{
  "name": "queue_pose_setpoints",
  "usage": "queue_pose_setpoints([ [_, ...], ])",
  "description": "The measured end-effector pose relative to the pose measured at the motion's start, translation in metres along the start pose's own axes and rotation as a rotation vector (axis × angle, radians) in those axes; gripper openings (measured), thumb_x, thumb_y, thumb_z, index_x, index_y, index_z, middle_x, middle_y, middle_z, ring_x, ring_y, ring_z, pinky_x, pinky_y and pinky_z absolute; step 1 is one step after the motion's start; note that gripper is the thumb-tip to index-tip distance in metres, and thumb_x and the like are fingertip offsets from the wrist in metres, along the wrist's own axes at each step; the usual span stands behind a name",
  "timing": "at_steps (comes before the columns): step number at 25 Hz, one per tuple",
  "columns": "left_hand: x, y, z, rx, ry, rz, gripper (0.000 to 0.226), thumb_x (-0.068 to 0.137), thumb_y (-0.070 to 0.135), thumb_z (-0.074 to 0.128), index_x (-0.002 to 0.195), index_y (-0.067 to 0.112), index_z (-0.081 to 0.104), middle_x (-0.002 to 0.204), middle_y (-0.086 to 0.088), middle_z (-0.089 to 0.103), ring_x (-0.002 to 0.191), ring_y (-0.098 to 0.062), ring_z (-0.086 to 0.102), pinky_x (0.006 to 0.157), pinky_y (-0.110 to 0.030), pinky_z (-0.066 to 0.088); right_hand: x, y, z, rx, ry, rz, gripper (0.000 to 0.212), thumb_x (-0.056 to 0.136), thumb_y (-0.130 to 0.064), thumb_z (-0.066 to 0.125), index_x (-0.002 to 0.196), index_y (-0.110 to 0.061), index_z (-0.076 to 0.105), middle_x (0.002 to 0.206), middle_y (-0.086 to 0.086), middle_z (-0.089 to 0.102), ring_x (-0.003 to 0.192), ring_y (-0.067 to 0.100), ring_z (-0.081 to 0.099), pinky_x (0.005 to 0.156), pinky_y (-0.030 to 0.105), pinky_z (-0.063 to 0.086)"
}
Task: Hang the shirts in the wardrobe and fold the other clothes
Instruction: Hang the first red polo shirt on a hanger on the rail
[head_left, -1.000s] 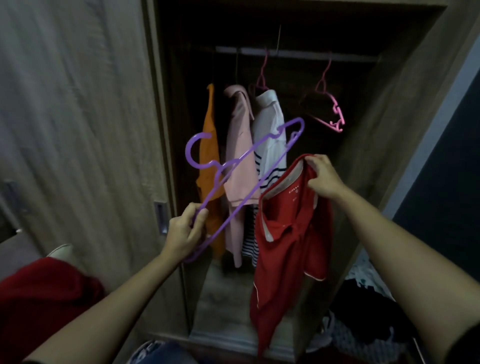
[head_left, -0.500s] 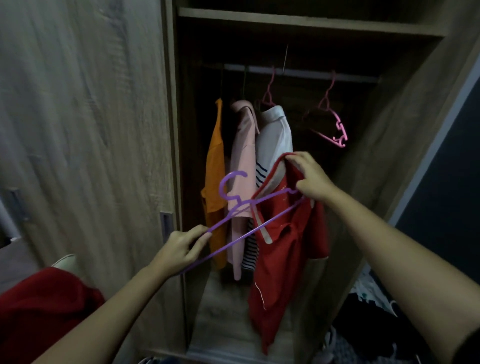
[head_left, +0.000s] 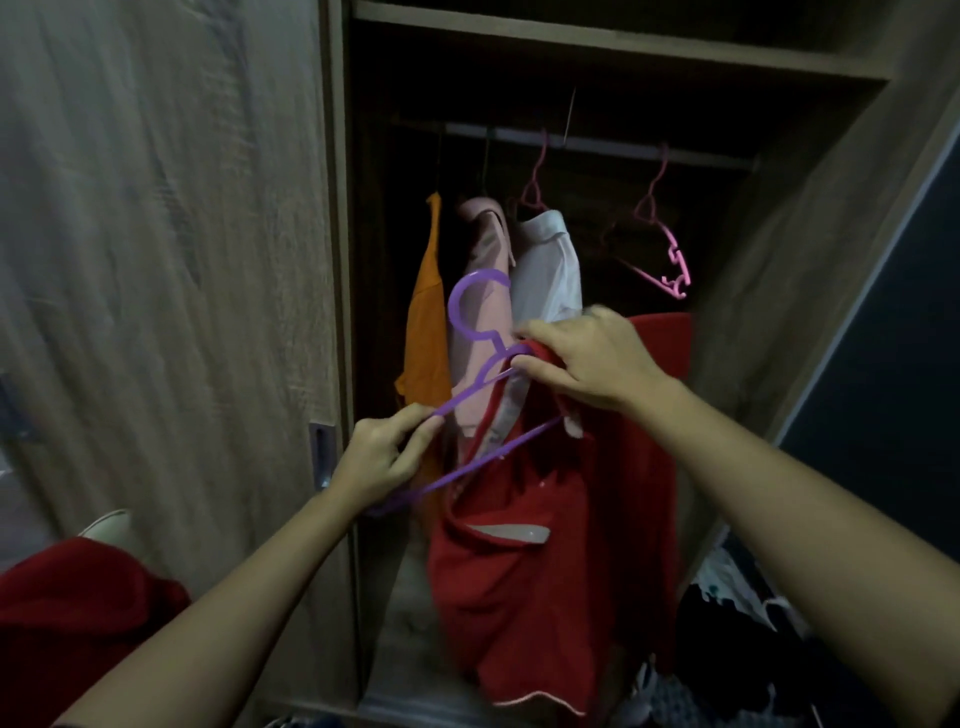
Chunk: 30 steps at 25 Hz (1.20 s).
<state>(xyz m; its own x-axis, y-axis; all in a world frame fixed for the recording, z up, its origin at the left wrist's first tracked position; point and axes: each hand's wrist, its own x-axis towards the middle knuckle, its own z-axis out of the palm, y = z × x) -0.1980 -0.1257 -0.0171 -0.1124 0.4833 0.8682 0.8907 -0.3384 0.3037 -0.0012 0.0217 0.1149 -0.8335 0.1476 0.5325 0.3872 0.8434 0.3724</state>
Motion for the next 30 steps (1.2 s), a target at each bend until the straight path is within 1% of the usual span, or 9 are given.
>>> queue_pose_setpoints([
  [2, 0.003, -0.003, 0.003, 0.284, 0.056, 0.004, 0.025, 0.097, 0.045, 0.039, 0.104, 0.027, 0.055, 0.078, -0.005, 0.068, 0.067, -0.019, 0.064, 0.062, -0.029, 0.045, 0.002, 0.003, 0.006, -0.083, 0.018, 0.009, 0.061, 0.085, -0.071, 0.022, 0.077, -0.022, 0.056, 0.061, 0.003, 0.067, 0.058, 0.030, 0.064, 0.048, 0.028, 0.040],
  [6, -0.025, 0.027, 0.036, 0.467, 0.279, -0.190, 0.031, 0.081, 0.034, 0.053, 0.112, 0.028, 0.053, 0.116, -0.009, 0.042, 0.098, -0.028, 0.043, 0.081, -0.041, 0.035, -0.001, 0.001, 0.011, -0.037, 0.119, 0.051, 0.050, 0.084, -0.064, 0.037, 0.065, -0.019, 0.049, 0.053, 0.002, 0.061, 0.050, 0.028, 0.061, 0.042, 0.023, 0.029],
  [9, -0.052, 0.050, 0.075, 0.343, -0.134, -0.577, 0.039, 0.082, 0.053, 0.046, 0.112, 0.034, 0.060, 0.126, -0.008, 0.035, 0.109, -0.031, 0.041, 0.088, -0.050, 0.039, -0.004, 0.006, 0.002, 0.040, 0.170, 0.157, 0.052, 0.084, -0.065, 0.037, 0.066, -0.018, 0.049, 0.057, 0.002, 0.062, 0.057, 0.027, 0.062, 0.044, 0.022, 0.021],
  [12, -0.043, 0.037, 0.098, -0.065, -0.416, -0.923, 0.062, 0.085, 0.046, 0.059, 0.139, 0.025, 0.037, 0.136, -0.015, 0.030, 0.127, -0.032, 0.037, 0.106, -0.042, 0.033, -0.010, 0.014, -0.011, 0.149, 0.154, 0.238, 0.060, 0.084, -0.067, 0.031, 0.071, -0.014, 0.055, 0.060, 0.000, 0.060, 0.061, 0.020, 0.059, 0.045, 0.024, 0.024],
  [15, -0.015, 0.016, 0.088, -0.236, -0.363, -0.894, 0.036, 0.083, 0.005, 0.064, 0.117, 0.015, 0.057, 0.096, -0.010, 0.055, 0.083, -0.009, 0.059, 0.080, -0.019, 0.046, -0.029, 0.031, -0.013, 0.179, 0.160, 0.283, 0.061, 0.086, -0.064, 0.027, 0.070, -0.014, 0.056, 0.062, 0.000, 0.059, 0.066, 0.022, 0.061, 0.052, 0.031, 0.039],
  [18, 0.008, -0.013, 0.056, -0.342, -0.351, -0.965, 0.036, 0.081, -0.009, 0.056, 0.071, 0.023, 0.067, 0.048, 0.008, 0.055, 0.036, 0.001, 0.045, 0.042, -0.010, 0.037, -0.053, 0.052, -0.003, 0.238, 0.137, 0.308, 0.060, 0.089, -0.059, 0.029, 0.058, -0.012, 0.049, 0.055, -0.002, 0.048, 0.059, 0.025, 0.058, 0.054, 0.035, 0.041],
  [25, 0.051, -0.018, 0.006, -0.001, -0.270, -0.880, 0.018, 0.079, 0.012, 0.068, 0.063, 0.020, 0.073, 0.051, 0.009, 0.065, 0.055, 0.000, 0.062, 0.051, -0.014, 0.044, -0.096, 0.057, 0.030, 0.029, -0.105, 0.325, 0.081, 0.077, -0.078, 0.007, 0.069, -0.015, 0.057, 0.077, 0.006, 0.069, 0.078, 0.031, 0.067, 0.059, 0.037, 0.049],
  [28, 0.075, 0.027, 0.026, 0.250, -0.219, -0.530, 0.025, 0.077, 0.024, 0.055, 0.080, 0.012, 0.076, 0.079, -0.014, 0.070, 0.082, -0.032, 0.066, 0.068, -0.031, 0.048, -0.073, 0.026, 0.037, 0.042, -0.077, 0.377, 0.070, 0.075, -0.075, 0.014, 0.088, -0.025, 0.062, 0.086, 0.005, 0.071, 0.086, 0.031, 0.067, 0.062, 0.034, 0.047],
  [30, 0.076, 0.040, 0.032, 0.196, -0.312, -0.287, 0.047, 0.076, 0.043, 0.042, 0.099, 0.017, 0.073, 0.088, -0.011, 0.067, 0.086, -0.031, 0.064, 0.073, -0.034, 0.048, -0.066, 0.023, 0.033, 0.172, -0.032, 0.524, 0.059, 0.077, -0.076, 0.026, 0.096, -0.034, 0.063, 0.089, 0.002, 0.072, 0.091, 0.029, 0.066, 0.067, 0.033, 0.047],
])
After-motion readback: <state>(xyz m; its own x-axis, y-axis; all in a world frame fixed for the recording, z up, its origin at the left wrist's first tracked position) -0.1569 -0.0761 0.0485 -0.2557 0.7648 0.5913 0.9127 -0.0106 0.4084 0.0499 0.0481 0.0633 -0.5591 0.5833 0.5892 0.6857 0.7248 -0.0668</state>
